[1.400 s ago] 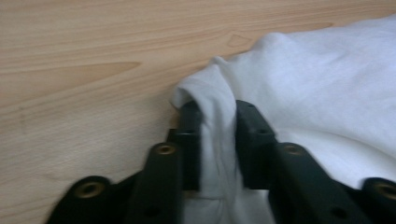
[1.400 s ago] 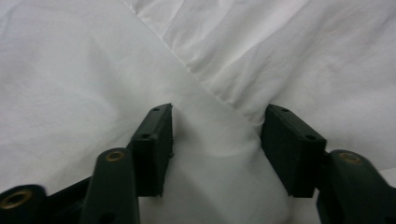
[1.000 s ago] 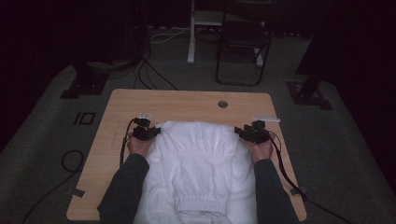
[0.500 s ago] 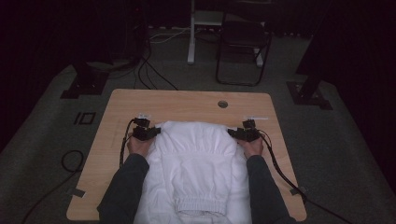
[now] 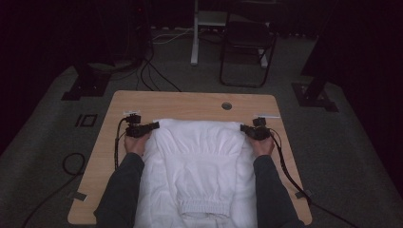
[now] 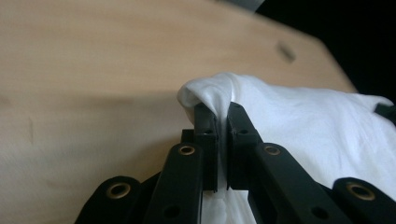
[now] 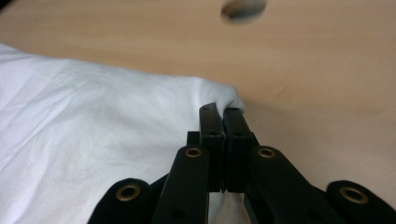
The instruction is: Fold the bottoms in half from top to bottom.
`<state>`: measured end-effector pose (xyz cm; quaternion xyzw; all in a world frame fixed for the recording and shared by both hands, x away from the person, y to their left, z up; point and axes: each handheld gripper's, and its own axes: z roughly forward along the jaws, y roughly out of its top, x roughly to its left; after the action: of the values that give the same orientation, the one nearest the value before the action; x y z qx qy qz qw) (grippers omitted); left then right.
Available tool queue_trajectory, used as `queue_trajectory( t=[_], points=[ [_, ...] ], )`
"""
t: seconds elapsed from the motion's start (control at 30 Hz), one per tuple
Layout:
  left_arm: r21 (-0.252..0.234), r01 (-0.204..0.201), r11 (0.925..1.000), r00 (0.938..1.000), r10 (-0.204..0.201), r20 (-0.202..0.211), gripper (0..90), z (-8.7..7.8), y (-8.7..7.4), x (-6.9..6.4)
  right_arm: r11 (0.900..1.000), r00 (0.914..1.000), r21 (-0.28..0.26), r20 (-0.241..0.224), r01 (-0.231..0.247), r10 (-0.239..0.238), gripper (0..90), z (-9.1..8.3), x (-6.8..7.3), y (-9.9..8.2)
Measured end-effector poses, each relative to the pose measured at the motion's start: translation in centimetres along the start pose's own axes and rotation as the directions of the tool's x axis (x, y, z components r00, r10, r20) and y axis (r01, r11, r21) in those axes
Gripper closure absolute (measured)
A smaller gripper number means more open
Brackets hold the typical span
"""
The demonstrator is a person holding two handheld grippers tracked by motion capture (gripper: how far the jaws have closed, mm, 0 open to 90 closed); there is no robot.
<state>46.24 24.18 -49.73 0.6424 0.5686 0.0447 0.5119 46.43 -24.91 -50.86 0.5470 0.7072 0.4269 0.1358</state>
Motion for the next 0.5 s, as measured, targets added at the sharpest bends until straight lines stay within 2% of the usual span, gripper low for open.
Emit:
queue_trajectory(
  t=[0.03,0.13,0.27,0.37,0.5],
  points=[
    [-0.02,-0.001,0.9998,0.9999,0.001,0.01,86.0,-0.4,0.4,-0.2,0.9991,1.0,-0.042,0.007,0.004,-0.003,89.1,-0.9,-0.1,0.9],
    [-0.062,-0.028,0.9977,0.9994,0.029,0.017,86.9,-1.3,1.6,-1.1,0.9947,0.9999,-0.102,0.005,0.014,-0.014,89.0,-2.1,0.1,2.5],
    [-0.074,-0.08,0.9941,0.9967,0.081,0.009,87.2,-2.2,2.1,-2.3,0.9882,0.998,-0.14,-0.004,0.062,-0.063,89.0,-3.5,0.7,3.7],
    [-0.075,-0.11,0.9911,0.9937,0.111,0.012,87.4,-3.1,1.6,-2.9,0.9845,0.9951,-0.15,-0.025,0.091,-0.096,89.0,-4.5,1.1,3.4],
    [-0.071,-0.158,0.9848,0.9863,0.161,0.034,87.5,-5.1,0.2,-3.8,0.978,0.9884,-0.164,-0.06,0.129,-0.14,88.9,-6.6,1.6,1.8]
  ],
)
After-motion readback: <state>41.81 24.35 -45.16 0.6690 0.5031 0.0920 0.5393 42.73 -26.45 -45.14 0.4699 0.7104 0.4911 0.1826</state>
